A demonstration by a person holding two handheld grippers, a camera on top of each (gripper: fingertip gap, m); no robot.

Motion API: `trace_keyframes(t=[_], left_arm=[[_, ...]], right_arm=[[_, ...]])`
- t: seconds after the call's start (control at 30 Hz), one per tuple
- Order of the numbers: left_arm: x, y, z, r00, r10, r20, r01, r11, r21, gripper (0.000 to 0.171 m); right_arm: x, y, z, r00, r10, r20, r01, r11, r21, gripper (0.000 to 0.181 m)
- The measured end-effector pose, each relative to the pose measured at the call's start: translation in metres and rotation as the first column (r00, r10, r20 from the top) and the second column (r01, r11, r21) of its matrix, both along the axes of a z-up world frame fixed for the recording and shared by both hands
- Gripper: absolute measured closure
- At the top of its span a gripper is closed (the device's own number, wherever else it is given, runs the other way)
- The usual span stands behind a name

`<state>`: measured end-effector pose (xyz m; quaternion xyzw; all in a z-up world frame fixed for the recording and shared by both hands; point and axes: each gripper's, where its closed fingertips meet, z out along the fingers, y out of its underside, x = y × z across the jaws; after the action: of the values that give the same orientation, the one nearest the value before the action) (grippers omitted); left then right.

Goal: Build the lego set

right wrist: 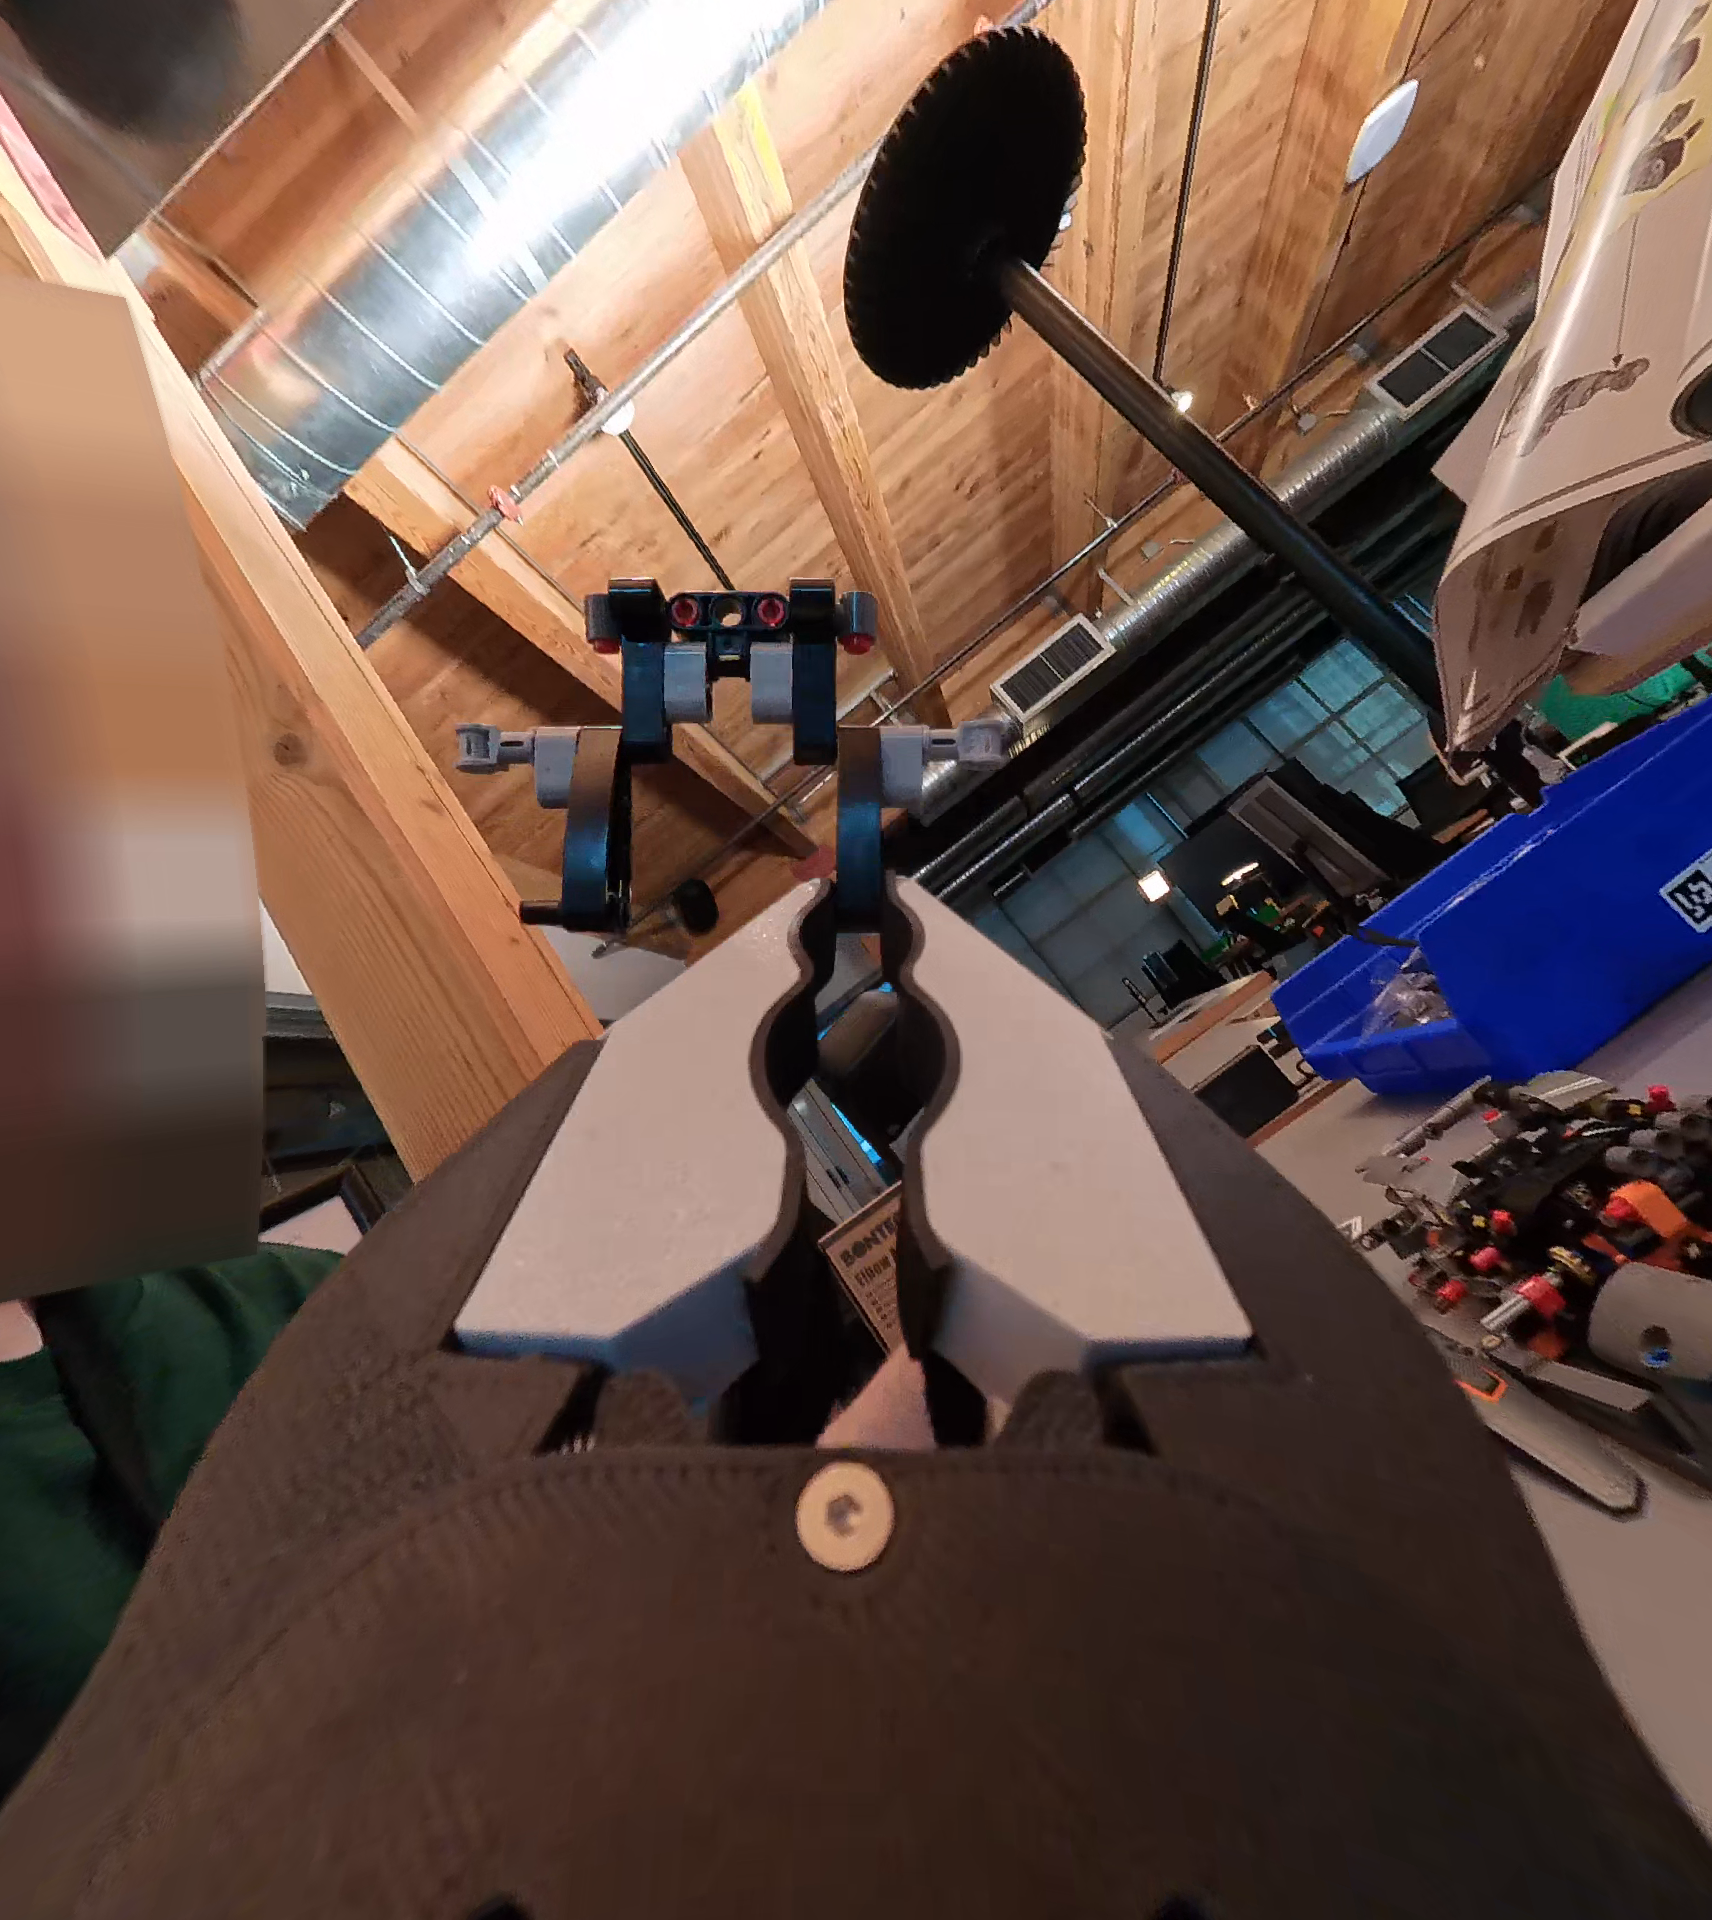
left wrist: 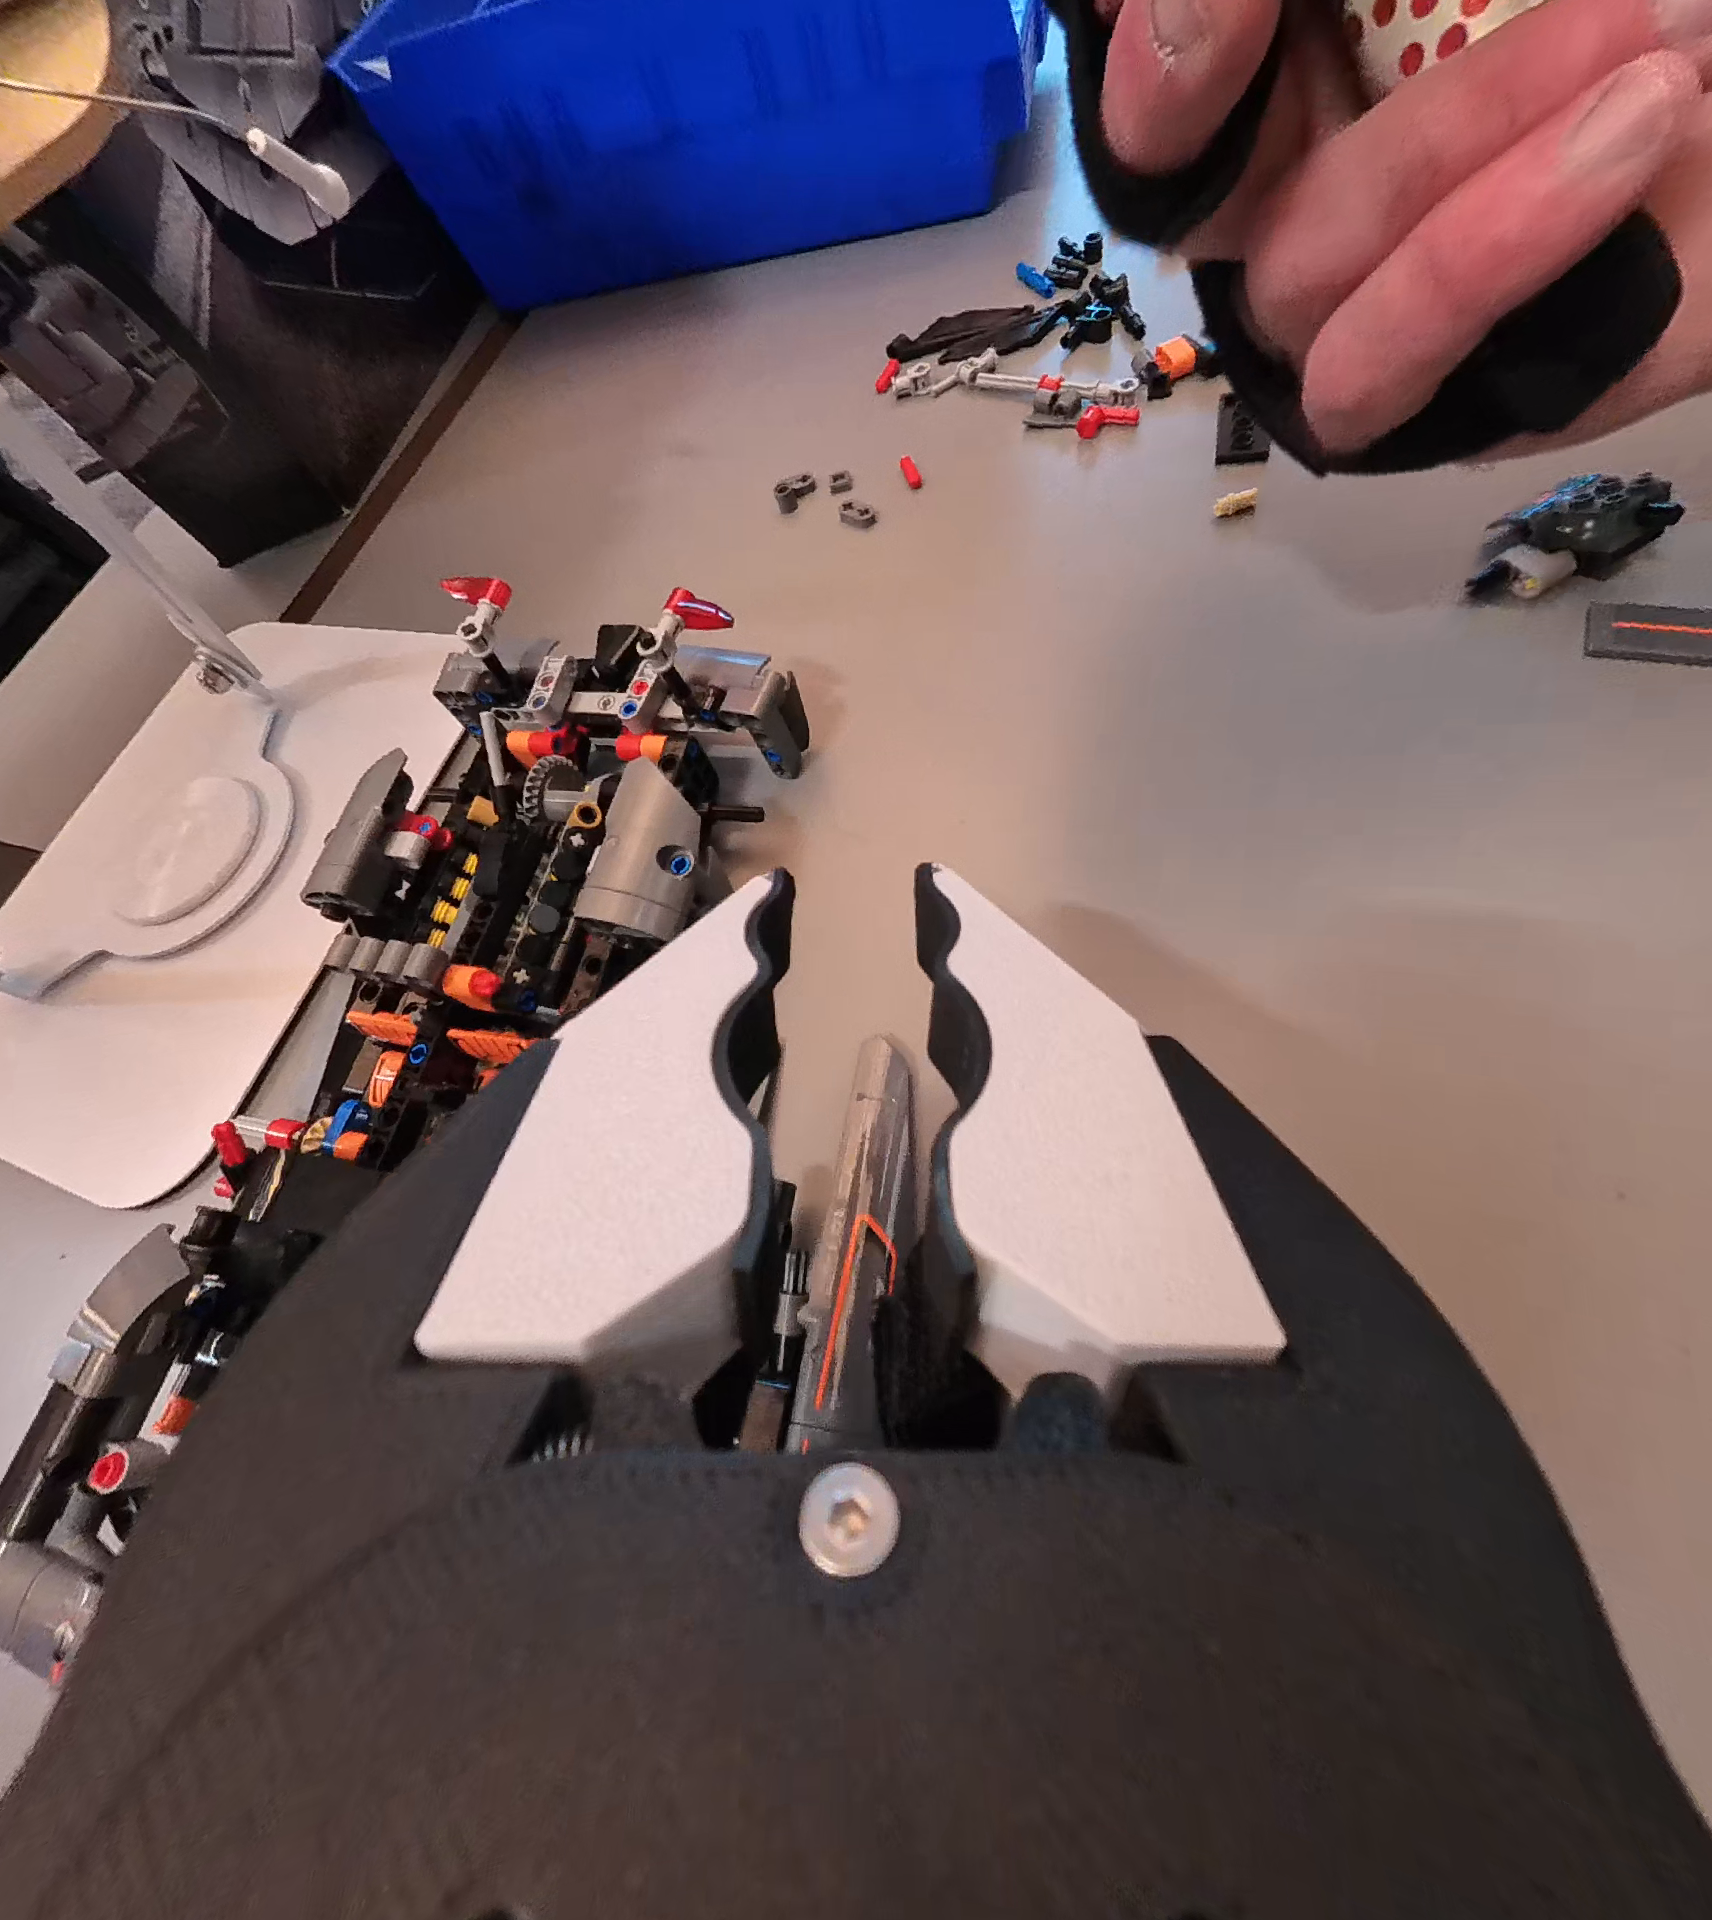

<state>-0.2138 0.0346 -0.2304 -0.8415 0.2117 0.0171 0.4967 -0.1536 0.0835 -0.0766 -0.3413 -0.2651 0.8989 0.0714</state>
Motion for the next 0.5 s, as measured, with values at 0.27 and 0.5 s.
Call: trace_keyframes(t=[0.27,0.5], left_arm=[[-0.004,0.002,0.006,1.0,0.027,-0.007,-0.026,0.999,0.04,0.148],[-0.013,0.001,0.075,0.985,0.149,-0.083,-0.107,0.921,0.373,0.118]], right_arm=[[-0.01,-0.004,-0.001,1.0,-0.001,0.019,0.001,1.0,-0.017,0.176],[-0.026,-0.031,-0.036,0.973,0.083,0.214,-0.1,0.992,0.072,0.176]])
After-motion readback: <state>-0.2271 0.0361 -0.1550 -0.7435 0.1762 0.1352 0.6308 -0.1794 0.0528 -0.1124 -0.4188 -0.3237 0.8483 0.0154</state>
